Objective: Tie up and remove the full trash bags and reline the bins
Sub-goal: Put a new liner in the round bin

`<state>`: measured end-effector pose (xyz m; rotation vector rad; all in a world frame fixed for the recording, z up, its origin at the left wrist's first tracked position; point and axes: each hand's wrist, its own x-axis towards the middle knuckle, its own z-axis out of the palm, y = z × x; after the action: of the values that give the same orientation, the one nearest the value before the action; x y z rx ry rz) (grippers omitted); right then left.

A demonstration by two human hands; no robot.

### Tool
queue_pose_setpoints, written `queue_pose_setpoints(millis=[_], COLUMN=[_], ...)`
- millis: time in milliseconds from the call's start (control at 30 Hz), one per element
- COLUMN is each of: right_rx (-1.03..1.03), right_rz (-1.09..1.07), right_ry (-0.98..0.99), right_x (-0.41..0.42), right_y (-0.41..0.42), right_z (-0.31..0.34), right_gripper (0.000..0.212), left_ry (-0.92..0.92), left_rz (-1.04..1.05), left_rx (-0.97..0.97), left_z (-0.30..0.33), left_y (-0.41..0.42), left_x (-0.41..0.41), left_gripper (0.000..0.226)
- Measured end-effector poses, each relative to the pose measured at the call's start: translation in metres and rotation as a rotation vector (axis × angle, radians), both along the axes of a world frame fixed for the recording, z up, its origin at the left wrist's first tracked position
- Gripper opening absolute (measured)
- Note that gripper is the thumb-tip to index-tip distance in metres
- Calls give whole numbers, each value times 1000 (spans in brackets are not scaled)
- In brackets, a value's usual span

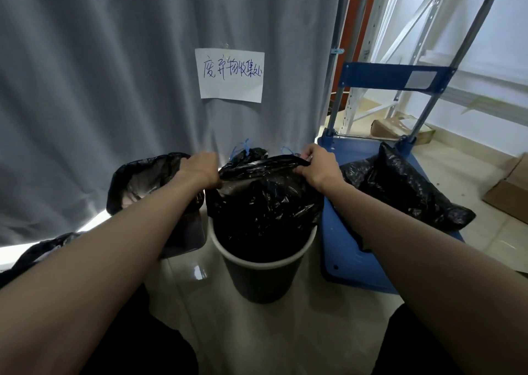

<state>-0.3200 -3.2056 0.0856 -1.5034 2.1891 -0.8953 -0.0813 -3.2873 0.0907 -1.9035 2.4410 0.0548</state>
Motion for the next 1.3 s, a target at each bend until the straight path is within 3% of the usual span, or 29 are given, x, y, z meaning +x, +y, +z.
queue_pose_setpoints(millis=[200,367,567,767,933,1133,1300], right_rx=[97,54,-83,-205,-120,101,260], right_rz=[59,8,-16,-3,139,158,197], right_ry=[73,-22,-93,126,436,524,608], right_x=[2,-3,-5,4,-1,1,5], right_y=[3,2,1,-2,-3,-11,-20], right_z=[-1,-3,-10,-15,-25,-47,-62], right_gripper=[12,31,34,20,18,26,36], left_ry=[297,520,558,639,412,49,-138], left_rz=[-181,-148,-151,-163,-235,-281,-616], left_rx=[-22,-57,-123,-162,-289,-363,-360], left_z=[5,5,1,-4,-14,-31,-44], left_y=[0,-4,-7,-13,-13,-10,-13], left_x=[-7,4,4,-9,-17,-26,-43], left_gripper=[10,21,25,21,16,48,24])
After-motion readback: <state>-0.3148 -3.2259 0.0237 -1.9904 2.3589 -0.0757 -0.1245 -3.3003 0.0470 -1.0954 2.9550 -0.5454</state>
